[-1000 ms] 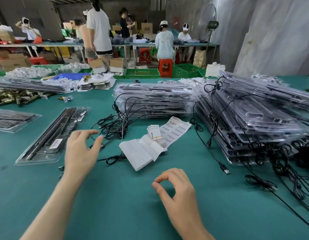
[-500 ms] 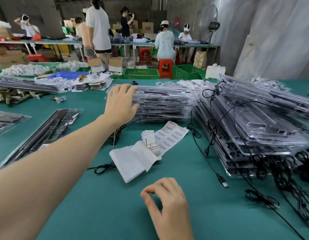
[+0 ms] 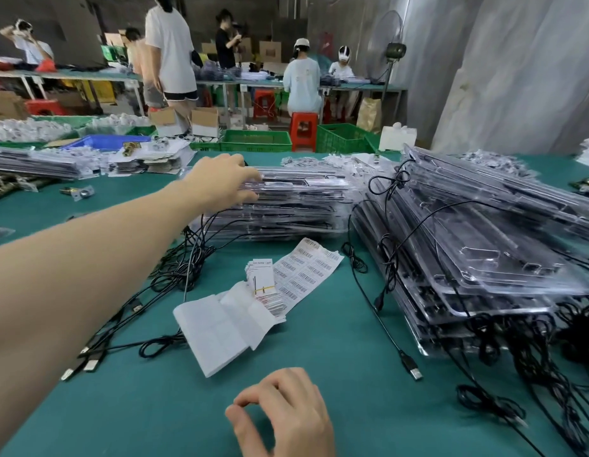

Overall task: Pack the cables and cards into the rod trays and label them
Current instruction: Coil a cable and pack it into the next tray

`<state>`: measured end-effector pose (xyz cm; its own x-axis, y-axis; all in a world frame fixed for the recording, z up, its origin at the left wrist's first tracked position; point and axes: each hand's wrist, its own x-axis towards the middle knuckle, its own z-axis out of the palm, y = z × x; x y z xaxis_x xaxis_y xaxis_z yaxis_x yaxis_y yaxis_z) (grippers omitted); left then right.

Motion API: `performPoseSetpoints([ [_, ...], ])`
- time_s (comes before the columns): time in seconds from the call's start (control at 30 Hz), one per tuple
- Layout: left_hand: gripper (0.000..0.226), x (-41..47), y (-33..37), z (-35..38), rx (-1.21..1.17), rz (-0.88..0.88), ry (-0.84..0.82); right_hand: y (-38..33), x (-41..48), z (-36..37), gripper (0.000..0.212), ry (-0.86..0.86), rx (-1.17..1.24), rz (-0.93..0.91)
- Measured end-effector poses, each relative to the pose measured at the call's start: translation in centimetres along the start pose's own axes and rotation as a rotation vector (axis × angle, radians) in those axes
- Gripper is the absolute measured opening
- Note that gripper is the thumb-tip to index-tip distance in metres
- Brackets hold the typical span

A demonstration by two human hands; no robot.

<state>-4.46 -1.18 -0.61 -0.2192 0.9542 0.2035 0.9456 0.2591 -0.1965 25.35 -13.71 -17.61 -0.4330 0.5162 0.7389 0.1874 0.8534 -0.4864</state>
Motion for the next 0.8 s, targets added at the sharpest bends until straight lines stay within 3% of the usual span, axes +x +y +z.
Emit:
performPoseSetpoints([
  [0.13, 0.037, 0.1, -0.4, -0.4, -0.035, 0.044, -0.035, -0.1, 0.0, 0.0, 0.013, -0.007, 0.013, 0.010],
  [0.37, 0.040, -0.1, 0.0, 1.0, -0.101, -0.070, 0.089, -0.2, 0.1, 0.0, 0.013, -0.012, 0.012, 0.023],
  [0.8, 0.051, -1.6, -1.4, -2.4, -0.105, -0.199, 0.463, 0.1, -0.5, -0.1, 0.012, -0.047, 0.037, 0.048],
])
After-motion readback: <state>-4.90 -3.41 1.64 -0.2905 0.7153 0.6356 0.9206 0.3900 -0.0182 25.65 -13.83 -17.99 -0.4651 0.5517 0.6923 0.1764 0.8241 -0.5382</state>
